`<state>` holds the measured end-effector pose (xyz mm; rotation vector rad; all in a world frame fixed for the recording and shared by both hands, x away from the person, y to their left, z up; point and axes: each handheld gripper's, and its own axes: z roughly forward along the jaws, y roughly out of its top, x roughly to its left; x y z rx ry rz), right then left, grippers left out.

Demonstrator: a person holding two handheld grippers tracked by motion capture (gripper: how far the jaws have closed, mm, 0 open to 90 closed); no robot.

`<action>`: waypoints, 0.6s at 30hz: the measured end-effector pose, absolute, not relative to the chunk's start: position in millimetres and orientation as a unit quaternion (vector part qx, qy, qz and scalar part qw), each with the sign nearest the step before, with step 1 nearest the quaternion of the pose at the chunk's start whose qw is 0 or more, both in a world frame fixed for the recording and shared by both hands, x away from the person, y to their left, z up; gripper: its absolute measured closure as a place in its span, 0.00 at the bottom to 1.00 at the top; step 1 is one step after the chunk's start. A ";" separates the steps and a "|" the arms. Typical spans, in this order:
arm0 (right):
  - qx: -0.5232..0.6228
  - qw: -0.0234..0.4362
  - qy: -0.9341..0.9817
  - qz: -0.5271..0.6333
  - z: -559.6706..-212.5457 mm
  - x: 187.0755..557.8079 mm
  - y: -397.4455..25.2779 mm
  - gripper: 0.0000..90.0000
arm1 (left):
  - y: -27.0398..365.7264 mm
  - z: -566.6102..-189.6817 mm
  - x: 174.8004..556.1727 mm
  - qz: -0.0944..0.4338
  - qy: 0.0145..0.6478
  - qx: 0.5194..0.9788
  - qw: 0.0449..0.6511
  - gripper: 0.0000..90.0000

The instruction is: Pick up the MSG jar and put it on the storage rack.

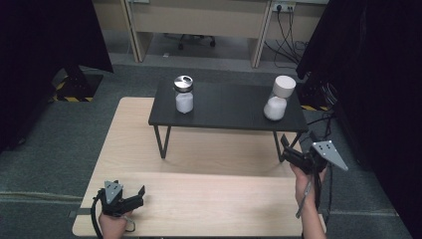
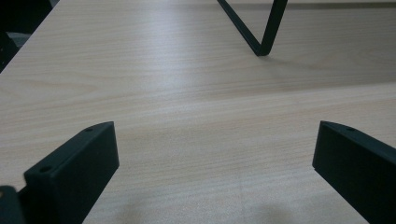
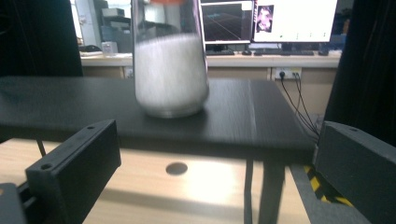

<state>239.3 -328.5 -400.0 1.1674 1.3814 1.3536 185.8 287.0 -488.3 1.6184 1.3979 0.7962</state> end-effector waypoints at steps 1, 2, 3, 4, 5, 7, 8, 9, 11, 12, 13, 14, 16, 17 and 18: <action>0.470 0.427 0.552 0.541 -403.6 236.6 -328.8 0.00 | 287.1 -488.3 185.8 0.317 0.557 0.645 0.417 0.00; 0.473 0.426 0.552 0.539 -407.1 233.9 -328.9 0.00 | 287.1 -488.3 185.7 0.317 0.557 0.645 0.417 0.00; 0.476 0.424 0.552 0.537 -410.6 231.3 -329.1 0.00 | 287.4 -488.3 185.6 0.317 0.556 0.645 0.417 0.00; 0.480 0.423 0.551 0.536 -414.1 228.8 -329.4 0.00 | 287.5 -488.4 185.6 0.317 0.556 0.645 0.417 0.00; 0.484 0.421 0.550 0.534 -417.3 226.3 -329.6 0.00 | 287.5 -488.4 185.5 0.317 0.556 0.645 0.417 0.00; 0.490 0.420 0.549 0.531 -423.8 221.4 -330.1 0.00 | 287.4 -488.4 185.2 0.317 0.555 0.646 0.417 0.00; 0.492 0.420 0.548 0.530 -427.4 219.0 -330.3 0.00 | 287.5 -488.4 185.2 0.317 0.555 0.646 0.417 0.00; 0.494 0.420 0.548 0.529 -430.7 216.6 -330.6 0.00 | 287.5 -488.5 185.1 0.317 0.555 0.646 0.418 0.00; 0.501 0.419 0.547 0.524 -436.8 211.9 -330.3 0.00 | 287.3 -488.6 185.0 0.318 0.555 0.646 0.418 0.00; 0.503 0.418 0.547 0.522 -440.0 209.6 -330.3 0.00 | 287.4 -488.6 184.9 0.318 0.554 0.646 0.418 0.00; 0.505 0.418 0.547 0.520 -443.0 207.3 -330.5 0.00 | 287.6 -488.4 184.8 0.318 0.553 0.647 0.417 0.00; 0.507 0.419 0.546 0.518 -446.1 204.9 -330.4 0.00 | 287.4 -488.6 184.7 0.319 0.554 0.647 0.417 0.00; 0.513 0.418 0.543 0.516 -452.3 199.8 -330.2 0.00 | 287.4 -488.8 184.5 0.319 0.553 0.646 0.417 0.00; 0.516 0.418 0.542 0.515 -455.2 197.2 -330.0 0.00 | 287.4 -488.8 184.5 0.319 0.553 0.647 0.417 0.00; 0.517 0.420 0.543 0.512 -458.3 194.8 -329.9 0.00 | 287.4 -488.8 184.5 0.319 0.553 0.647 0.417 0.00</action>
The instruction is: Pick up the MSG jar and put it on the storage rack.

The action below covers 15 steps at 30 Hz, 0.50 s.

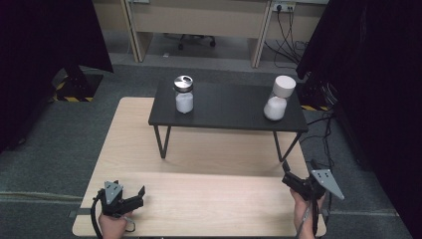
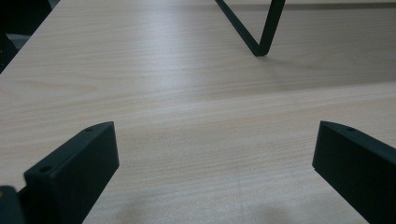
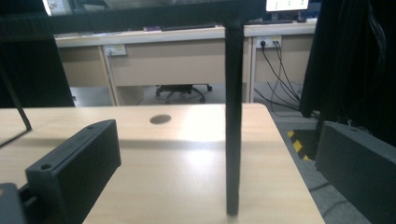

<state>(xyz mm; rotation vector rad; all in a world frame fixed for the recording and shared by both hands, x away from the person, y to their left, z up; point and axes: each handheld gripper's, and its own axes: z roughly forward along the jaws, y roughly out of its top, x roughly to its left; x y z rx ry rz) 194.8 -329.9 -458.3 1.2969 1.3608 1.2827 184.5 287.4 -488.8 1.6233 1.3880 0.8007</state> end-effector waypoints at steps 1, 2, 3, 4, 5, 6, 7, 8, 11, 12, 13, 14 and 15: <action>0.518 0.421 0.543 0.510 -461.7 192.4 -330.0 0.00 | 287.4 -488.7 184.5 0.319 0.553 0.647 0.417 0.00; 0.521 0.420 0.542 0.508 -464.7 190.0 -330.0 0.00 | 287.3 -488.7 184.4 0.319 0.553 0.647 0.417 0.00; 0.524 0.420 0.541 0.507 -467.9 187.7 -329.9 0.00 | 287.4 -488.7 184.4 0.319 0.552 0.648 0.417 0.00; 0.527 0.420 0.540 0.505 -471.0 185.4 -329.9 0.00 | 287.1 -488.7 184.3 0.320 0.552 0.648 0.416 0.00; 0.530 0.421 0.539 0.502 -474.2 183.3 -329.6 0.00 | 286.3 -488.7 183.9 0.321 0.554 0.647 0.415 0.00; 0.533 0.420 0.538 0.500 -477.5 181.0 -329.4 0.00 | 285.3 -488.9 183.0 0.324 0.555 0.644 0.414 0.00; 0.538 0.421 0.535 0.497 -480.8 178.6 -328.7 0.00 | 285.6 -489.4 182.2 0.325 0.556 0.642 0.416 0.00; 0.546 0.421 0.529 0.495 -484.6 175.7 -327.2 0.00 | 285.7 -490.0 181.4 0.326 0.558 0.638 0.418 0.00; 0.557 0.423 0.525 0.486 -495.7 168.2 -324.7 0.00 | 286.8 -490.3 180.9 0.325 0.563 0.633 0.421 0.00; 0.559 0.424 0.525 0.482 -498.9 166.0 -324.1 0.00 | 286.9 -490.2 181.0 0.325 0.562 0.634 0.421 0.00; 0.562 0.426 0.524 0.479 -501.9 164.0 -323.8 0.00 | 286.7 -490.2 181.0 0.325 0.561 0.635 0.420 0.00; 0.564 0.427 0.522 0.477 -504.8 162.2 -324.0 0.00 | 286.3 -490.1 181.0 0.325 0.560 0.636 0.419 0.00; 0.568 0.427 0.519 0.476 -507.3 160.6 -323.8 0.00 | 285.9 -490.0 181.0 0.326 0.560 0.637 0.418 0.00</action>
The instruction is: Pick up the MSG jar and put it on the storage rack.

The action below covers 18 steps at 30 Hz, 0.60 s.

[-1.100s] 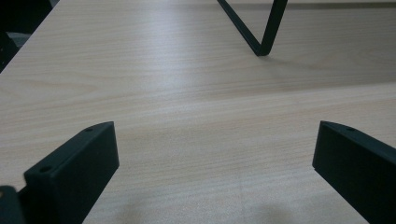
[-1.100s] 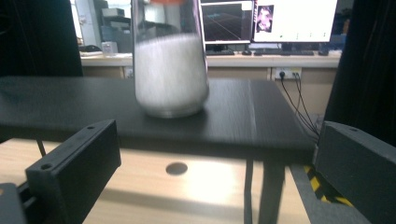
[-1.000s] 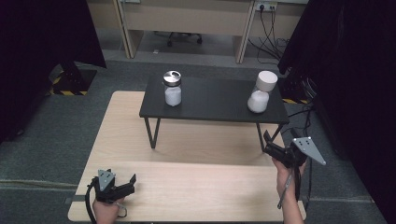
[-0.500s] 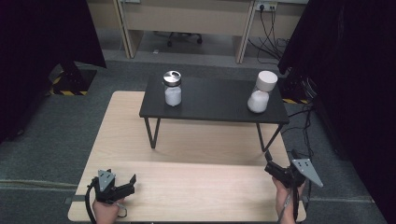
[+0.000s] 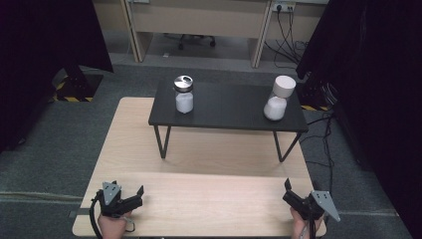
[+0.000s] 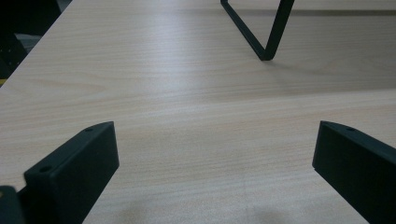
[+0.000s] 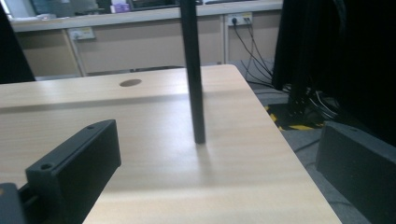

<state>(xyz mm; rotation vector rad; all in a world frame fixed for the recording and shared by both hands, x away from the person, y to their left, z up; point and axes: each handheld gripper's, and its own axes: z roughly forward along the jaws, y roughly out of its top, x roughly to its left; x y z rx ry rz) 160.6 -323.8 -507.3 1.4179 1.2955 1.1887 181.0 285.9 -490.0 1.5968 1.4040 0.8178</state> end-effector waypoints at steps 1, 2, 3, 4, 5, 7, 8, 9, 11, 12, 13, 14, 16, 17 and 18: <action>0.570 0.429 0.516 0.474 -509.8 159.3 -323.6 0.00 | 285.7 -489.9 181.0 0.326 0.560 0.637 0.418 0.00; 0.571 0.432 0.515 0.472 -512.3 158.1 -323.6 0.00 | 285.6 -490.0 181.0 0.327 0.559 0.637 0.418 0.00; 0.571 0.433 0.514 0.471 -514.7 157.1 -323.6 0.00 | 285.7 -489.9 180.9 0.326 0.560 0.637 0.418 0.00; 0.572 0.435 0.513 0.470 -517.0 156.5 -323.4 0.00 | 285.9 -489.9 180.8 0.326 0.560 0.637 0.418 0.00; 0.573 0.435 0.513 0.469 -519.0 156.0 -323.4 0.00 | 286.0 -489.9 180.8 0.326 0.560 0.637 0.418 0.00; 0.575 0.435 0.510 0.468 -522.8 155.5 -323.1 0.00 | 286.0 -489.9 180.8 0.326 0.560 0.636 0.418 0.00; 0.576 0.435 0.509 0.469 -524.3 155.5 -323.2 0.00 | 286.0 -490.0 180.8 0.326 0.560 0.636 0.418 0.00; 0.575 0.435 0.512 0.467 -525.0 155.7 -323.7 0.00 | 285.8 -489.9 180.8 0.326 0.561 0.636 0.418 0.00; 0.573 0.435 0.516 0.465 -527.1 156.3 -323.8 0.00 | 285.7 -489.9 181.0 0.326 0.565 0.632 0.418 0.00; 0.572 0.434 0.519 0.463 -527.9 156.6 -324.2 0.00 | 285.6 -490.0 181.0 0.326 0.568 0.629 0.419 0.00; 0.570 0.435 0.521 0.463 -529.0 156.7 -324.6 0.00 | 285.5 -490.2 181.0 0.326 0.571 0.626 0.419 0.00; 0.567 0.436 0.523 0.464 -529.9 156.5 -324.7 0.00 | 285.6 -490.5 180.7 0.326 0.573 0.623 0.421 0.00; 0.563 0.438 0.527 0.461 -530.7 156.8 -324.2 0.00 | 286.4 -490.5 180.4 0.325 0.575 0.621 0.422 0.00; 0.560 0.439 0.531 0.459 -530.9 157.0 -324.2 0.00 | 286.6 -490.5 180.3 0.325 0.574 0.622 0.422 0.00; 0.558 0.439 0.534 0.459 -531.1 156.9 -324.3 0.00 | 286.4 -490.9 180.0 0.326 0.573 0.623 0.422 0.00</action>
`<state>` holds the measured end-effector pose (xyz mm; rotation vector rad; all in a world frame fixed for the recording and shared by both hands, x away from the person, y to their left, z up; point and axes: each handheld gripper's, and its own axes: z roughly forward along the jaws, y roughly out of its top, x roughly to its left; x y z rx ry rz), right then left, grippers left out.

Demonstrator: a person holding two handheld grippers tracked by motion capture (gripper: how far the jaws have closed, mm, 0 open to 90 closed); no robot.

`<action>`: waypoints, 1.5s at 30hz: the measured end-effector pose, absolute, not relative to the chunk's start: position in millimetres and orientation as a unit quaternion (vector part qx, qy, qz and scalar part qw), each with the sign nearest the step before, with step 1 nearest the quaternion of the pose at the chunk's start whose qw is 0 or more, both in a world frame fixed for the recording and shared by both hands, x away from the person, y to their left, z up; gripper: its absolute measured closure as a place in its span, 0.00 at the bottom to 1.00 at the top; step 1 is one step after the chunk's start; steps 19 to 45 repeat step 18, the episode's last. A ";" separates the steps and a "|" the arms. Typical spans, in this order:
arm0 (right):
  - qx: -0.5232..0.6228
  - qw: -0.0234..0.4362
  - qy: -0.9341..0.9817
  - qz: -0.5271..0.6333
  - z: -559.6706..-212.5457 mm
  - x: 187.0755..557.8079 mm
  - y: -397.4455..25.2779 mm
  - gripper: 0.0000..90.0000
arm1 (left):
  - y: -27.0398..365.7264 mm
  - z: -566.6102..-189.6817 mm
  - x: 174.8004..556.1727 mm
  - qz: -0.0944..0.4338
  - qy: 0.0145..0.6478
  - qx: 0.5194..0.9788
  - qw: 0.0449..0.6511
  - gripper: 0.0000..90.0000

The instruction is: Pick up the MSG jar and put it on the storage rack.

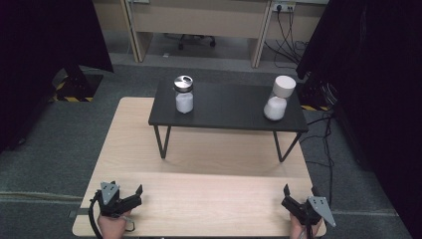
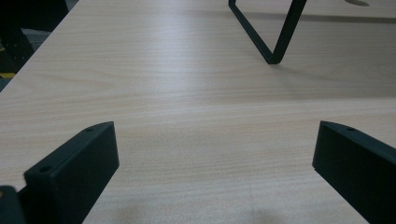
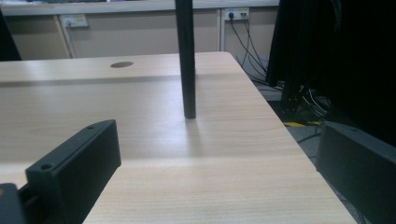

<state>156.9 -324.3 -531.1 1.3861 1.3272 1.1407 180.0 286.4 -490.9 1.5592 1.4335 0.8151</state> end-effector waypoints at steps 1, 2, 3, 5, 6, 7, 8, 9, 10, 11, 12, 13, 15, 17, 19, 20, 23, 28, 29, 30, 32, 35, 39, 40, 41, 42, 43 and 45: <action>0.556 0.439 0.536 0.460 -531.5 156.4 -324.1 0.00 | 286.3 -490.9 179.8 0.326 0.570 0.625 0.422 0.00; 0.555 0.439 0.536 0.460 -531.8 155.6 -323.7 0.00 | 286.1 -490.8 180.0 0.327 0.569 0.627 0.420 0.00; 0.553 0.441 0.537 0.460 -532.6 154.8 -323.5 0.00 | 286.1 -490.7 180.2 0.327 0.568 0.628 0.420 0.00; 0.552 0.443 0.536 0.461 -533.5 152.9 -322.6 0.00 | 286.5 -490.4 180.6 0.325 0.568 0.629 0.420 0.00; 0.552 0.444 0.535 0.461 -533.8 152.2 -322.1 0.00 | 286.6 -490.3 180.9 0.324 0.569 0.629 0.420 0.00; 0.553 0.444 0.534 0.461 -533.9 152.0 -321.8 0.00 | 286.8 -490.1 181.2 0.323 0.569 0.629 0.420 0.00; 0.556 0.442 0.532 0.460 -533.5 152.0 -321.4 0.00 | 287.3 -489.9 181.6 0.322 0.570 0.629 0.420 0.00; 0.558 0.441 0.531 0.460 -533.1 152.0 -321.0 0.00 | 287.6 -489.7 181.8 0.320 0.571 0.629 0.420 0.00; 0.559 0.440 0.531 0.460 -532.9 152.0 -321.0 0.00 | 287.9 -489.7 181.8 0.319 0.572 0.628 0.421 0.00; 0.560 0.440 0.530 0.460 -532.8 151.9 -321.0 0.00 | 288.3 -489.7 182.0 0.318 0.572 0.628 0.421 0.00; 0.561 0.439 0.529 0.462 -532.9 151.5 -321.3 0.00 | 288.6 -489.7 182.0 0.317 0.573 0.627 0.422 0.00; 0.562 0.438 0.527 0.464 -533.2 151.2 -321.8 0.00 | 289.0 -489.8 181.9 0.316 0.573 0.627 0.423 0.00; 0.566 0.435 0.521 0.468 -533.7 150.5 -322.7 0.00 | 289.2 -489.8 181.8 0.316 0.573 0.627 0.423 0.00; 0.568 0.435 0.516 0.473 -534.6 149.5 -323.4 0.00 | 288.5 -489.9 181.7 0.318 0.572 0.628 0.422 0.00; 0.568 0.434 0.514 0.474 -535.0 149.1 -323.7 0.00 | 288.3 -489.6 181.9 0.318 0.571 0.629 0.421 0.00; 0.568 0.434 0.514 0.474 -535.0 149.1 -323.7 0.00 | 288.3 -489.6 181.9 0.318 0.571 0.629 0.421 0.00; 0.568 0.434 0.514 0.474 -535.0 149.1 -323.7 0.00 | 288.3 -489.6 181.9 0.318 0.571 0.629 0.421 0.00; 0.568 0.434 0.514 0.474 -535.0 149.1 -323.7 0.00 | 288.3 -489.6 181.9 0.318 0.571 0.629 0.421 0.00; 0.568 0.434 0.514 0.474 -535.0 149.1 -323.7 0.00 | 288.3 -489.6 181.9 0.318 0.571 0.629 0.421 0.00; 0.568 0.434 0.514 0.474 -535.0 149.1 -323.7 0.00 | 288.3 -489.6 181.9 0.318 0.571 0.629 0.421 0.00; 0.568 0.434 0.514 0.474 -535.0 149.1 -323.7 0.00 | 288.3 -489.6 181.9 0.318 0.571 0.629 0.421 0.00; 0.568 0.434 0.514 0.474 -535.0 149.1 -323.7 0.00 | 288.3 -489.6 181.9 0.318 0.571 0.629 0.421 0.00; 0.568 0.434 0.514 0.474 -535.0 149.1 -323.7 0.00 | 288.3 -489.6 181.9 0.318 0.571 0.629 0.421 0.00; 0.568 0.434 0.514 0.474 -535.0 149.1 -323.7 0.00 | 288.3 -489.6 181.9 0.318 0.571 0.629 0.421 0.00; 0.568 0.434 0.514 0.474 -535.0 149.1 -323.7 0.00 | 288.3 -489.6 181.9 0.318 0.571 0.629 0.421 0.00; 0.568 0.434 0.514 0.474 -535.0 149.1 -323.7 0.00 | 288.3 -489.6 181.9 0.318 0.571 0.629 0.421 0.00; 0.568 0.434 0.514 0.474 -535.0 149.1 -323.7 0.00 | 288.3 -489.6 181.9 0.318 0.571 0.629 0.421 0.00; 0.568 0.434 0.514 0.474 -535.0 149.1 -323.7 0.00 | 288.3 -489.6 181.9 0.318 0.571 0.629 0.421 0.00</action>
